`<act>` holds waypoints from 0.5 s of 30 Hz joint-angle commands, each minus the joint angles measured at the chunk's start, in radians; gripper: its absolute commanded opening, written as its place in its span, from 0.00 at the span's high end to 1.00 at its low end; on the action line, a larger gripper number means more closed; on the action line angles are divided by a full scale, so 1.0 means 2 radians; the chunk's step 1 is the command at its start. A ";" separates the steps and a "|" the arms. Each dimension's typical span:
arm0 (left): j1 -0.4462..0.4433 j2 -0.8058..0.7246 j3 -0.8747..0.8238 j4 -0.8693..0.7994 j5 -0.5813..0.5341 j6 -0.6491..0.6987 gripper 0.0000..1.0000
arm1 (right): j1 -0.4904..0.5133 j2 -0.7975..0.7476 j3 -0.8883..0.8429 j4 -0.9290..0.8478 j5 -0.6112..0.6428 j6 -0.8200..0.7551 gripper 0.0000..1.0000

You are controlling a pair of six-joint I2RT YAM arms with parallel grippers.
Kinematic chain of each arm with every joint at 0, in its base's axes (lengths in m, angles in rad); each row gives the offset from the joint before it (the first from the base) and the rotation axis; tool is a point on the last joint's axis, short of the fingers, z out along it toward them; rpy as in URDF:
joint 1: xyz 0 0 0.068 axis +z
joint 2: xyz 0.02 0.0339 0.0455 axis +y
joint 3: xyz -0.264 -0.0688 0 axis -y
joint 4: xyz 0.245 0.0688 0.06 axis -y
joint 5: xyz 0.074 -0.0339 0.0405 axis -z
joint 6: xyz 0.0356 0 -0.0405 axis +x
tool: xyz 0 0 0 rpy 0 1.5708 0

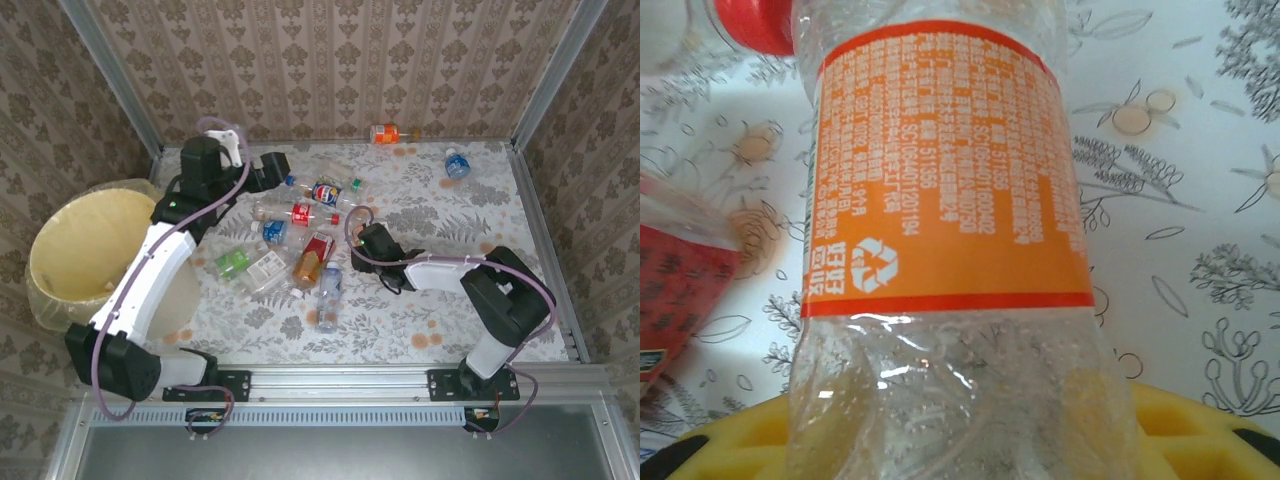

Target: Put the plastic bottles in the bin

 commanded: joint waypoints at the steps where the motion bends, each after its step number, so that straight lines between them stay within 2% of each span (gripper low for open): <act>1: -0.015 0.022 0.022 0.025 0.009 -0.002 0.00 | 0.001 -0.041 -0.012 0.031 0.013 -0.023 0.60; 6: -0.037 0.061 0.033 0.036 0.011 -0.019 0.00 | 0.001 -0.097 -0.037 0.064 0.015 -0.033 0.60; 8: -0.037 0.074 0.033 0.050 0.026 -0.029 0.00 | 0.001 -0.113 -0.044 0.077 0.014 -0.033 0.61; 11: -0.060 0.096 0.038 0.060 0.052 -0.031 0.00 | 0.001 -0.142 -0.057 0.111 0.013 -0.034 0.61; 15: -0.080 0.122 0.043 0.076 0.084 -0.032 0.00 | 0.001 -0.168 -0.076 0.175 -0.018 -0.038 0.61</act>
